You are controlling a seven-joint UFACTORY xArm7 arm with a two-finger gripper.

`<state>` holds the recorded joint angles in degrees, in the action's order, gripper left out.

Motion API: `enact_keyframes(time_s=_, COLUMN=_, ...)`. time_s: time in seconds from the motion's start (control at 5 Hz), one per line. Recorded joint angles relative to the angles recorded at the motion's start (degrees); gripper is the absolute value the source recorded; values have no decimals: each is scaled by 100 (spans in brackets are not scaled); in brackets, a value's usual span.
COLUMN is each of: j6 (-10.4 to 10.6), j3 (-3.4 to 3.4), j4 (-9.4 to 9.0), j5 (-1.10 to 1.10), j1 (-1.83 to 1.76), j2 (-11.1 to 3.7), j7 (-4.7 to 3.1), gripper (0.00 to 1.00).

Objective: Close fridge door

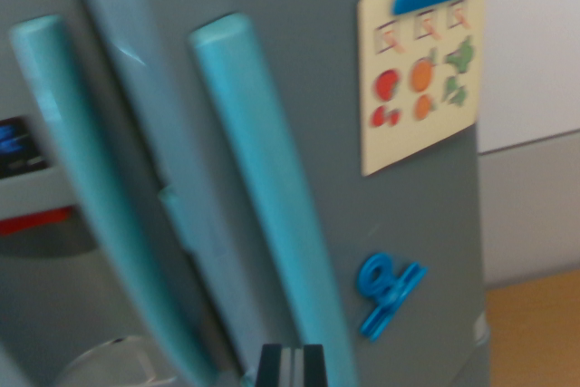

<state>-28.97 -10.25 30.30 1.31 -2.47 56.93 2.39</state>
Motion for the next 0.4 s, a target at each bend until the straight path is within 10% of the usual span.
enact_keyframes(time_s=0.2, j6=1, j3=-85, j4=329, j5=0, j1=0, j2=-490, j7=0, gripper=100)
enact_keyframes(time_s=0.4, j6=1, j3=-85, j4=329, j5=0, j1=0, j2=-490, j7=0, gripper=100)
